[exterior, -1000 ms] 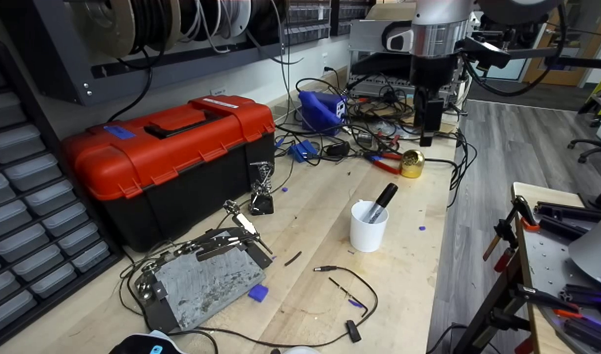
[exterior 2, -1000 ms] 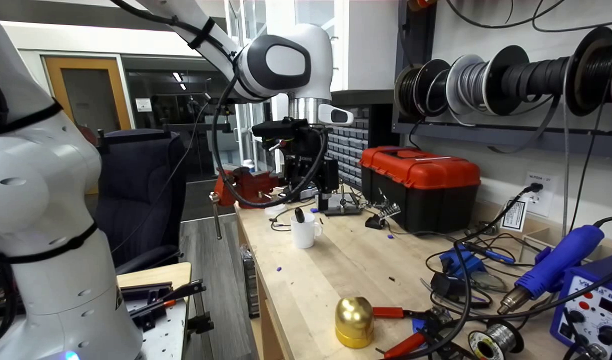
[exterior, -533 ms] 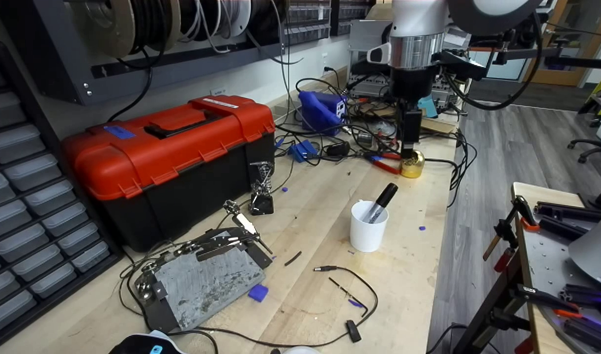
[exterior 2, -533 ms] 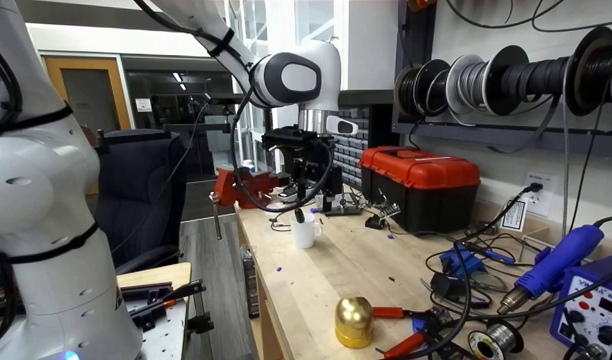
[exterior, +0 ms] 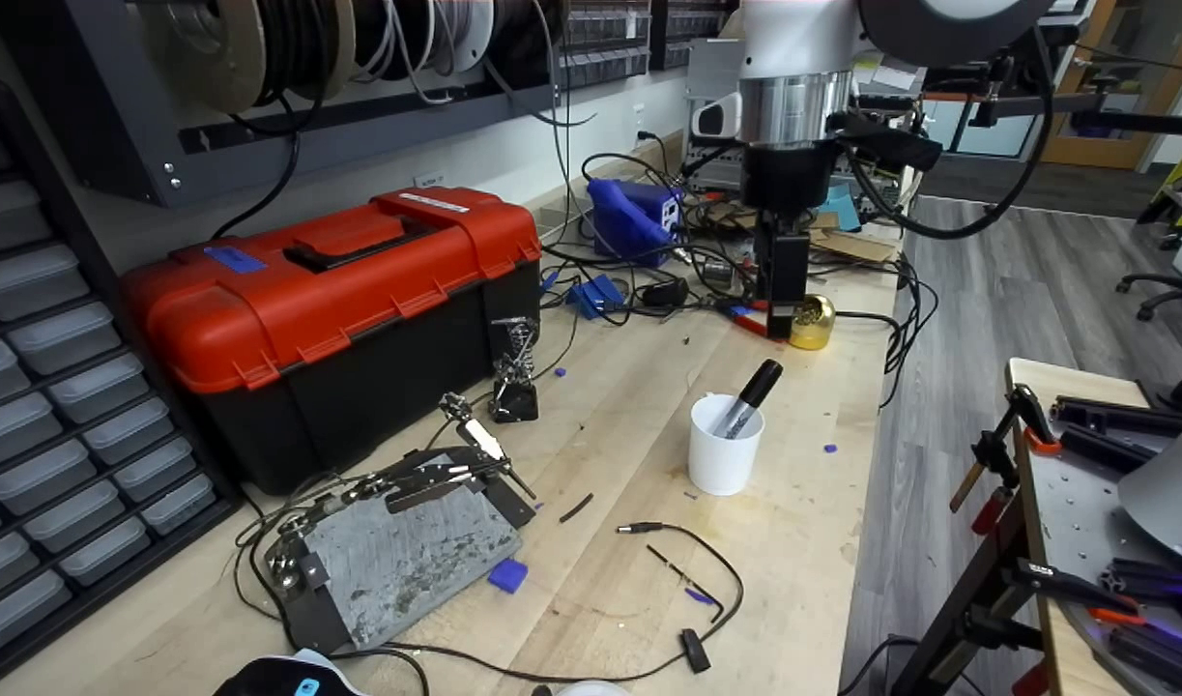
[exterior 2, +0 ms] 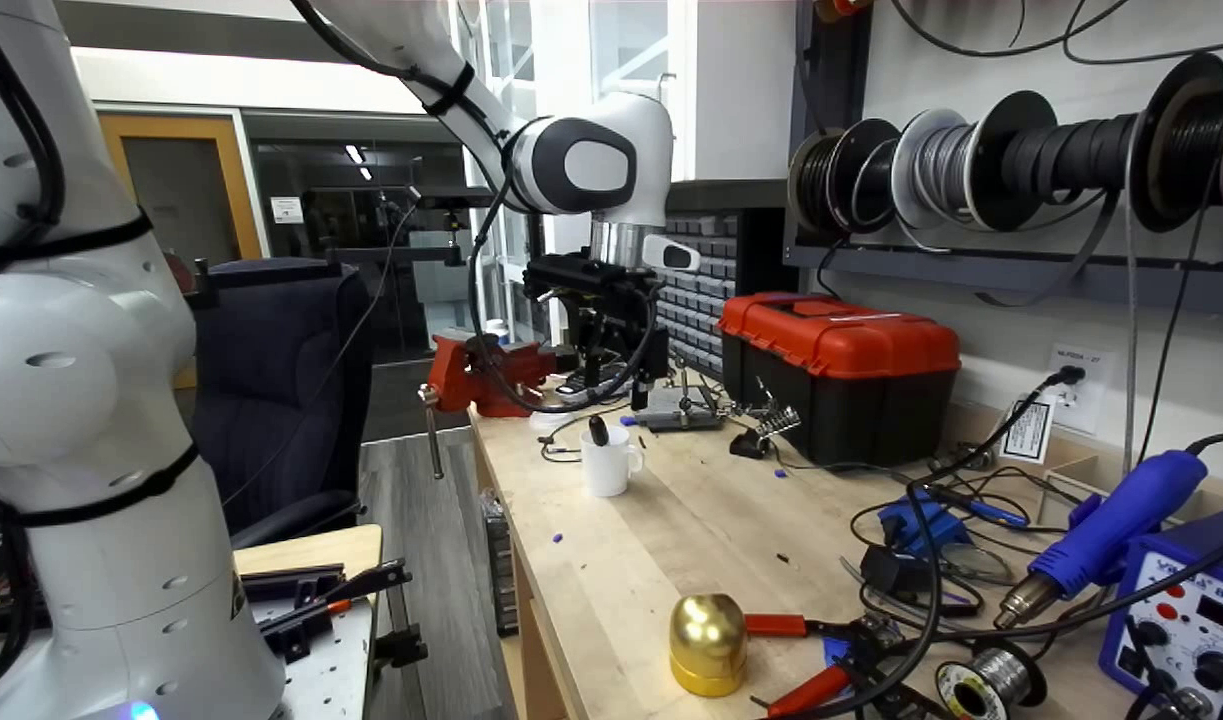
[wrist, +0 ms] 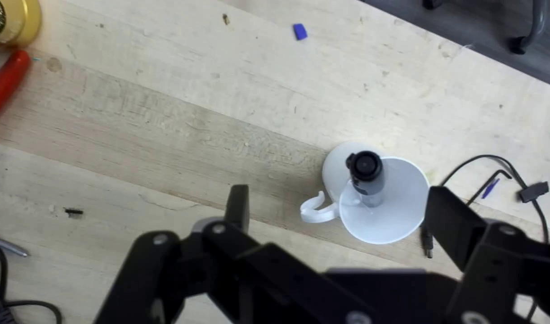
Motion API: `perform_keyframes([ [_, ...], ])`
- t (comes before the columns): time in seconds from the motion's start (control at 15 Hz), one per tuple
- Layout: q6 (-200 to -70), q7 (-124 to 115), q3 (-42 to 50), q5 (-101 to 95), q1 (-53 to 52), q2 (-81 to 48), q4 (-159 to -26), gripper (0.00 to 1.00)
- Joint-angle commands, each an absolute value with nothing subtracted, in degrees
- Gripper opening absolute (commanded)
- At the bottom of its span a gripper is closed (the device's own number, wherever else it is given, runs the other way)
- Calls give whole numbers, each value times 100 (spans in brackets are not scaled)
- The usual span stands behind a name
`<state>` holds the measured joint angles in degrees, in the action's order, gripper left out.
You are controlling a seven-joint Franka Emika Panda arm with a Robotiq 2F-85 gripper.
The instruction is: Pick up the pen from the cup and put it on the table.
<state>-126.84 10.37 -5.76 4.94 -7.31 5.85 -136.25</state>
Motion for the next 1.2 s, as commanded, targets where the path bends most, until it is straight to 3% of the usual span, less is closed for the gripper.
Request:
perform_keyframes([
  [0.0,-12555,903,-739,640,-873,502,-13491,100],
  [1.13,-12783,1071,-804,457,-843,113,-13657,100],
])
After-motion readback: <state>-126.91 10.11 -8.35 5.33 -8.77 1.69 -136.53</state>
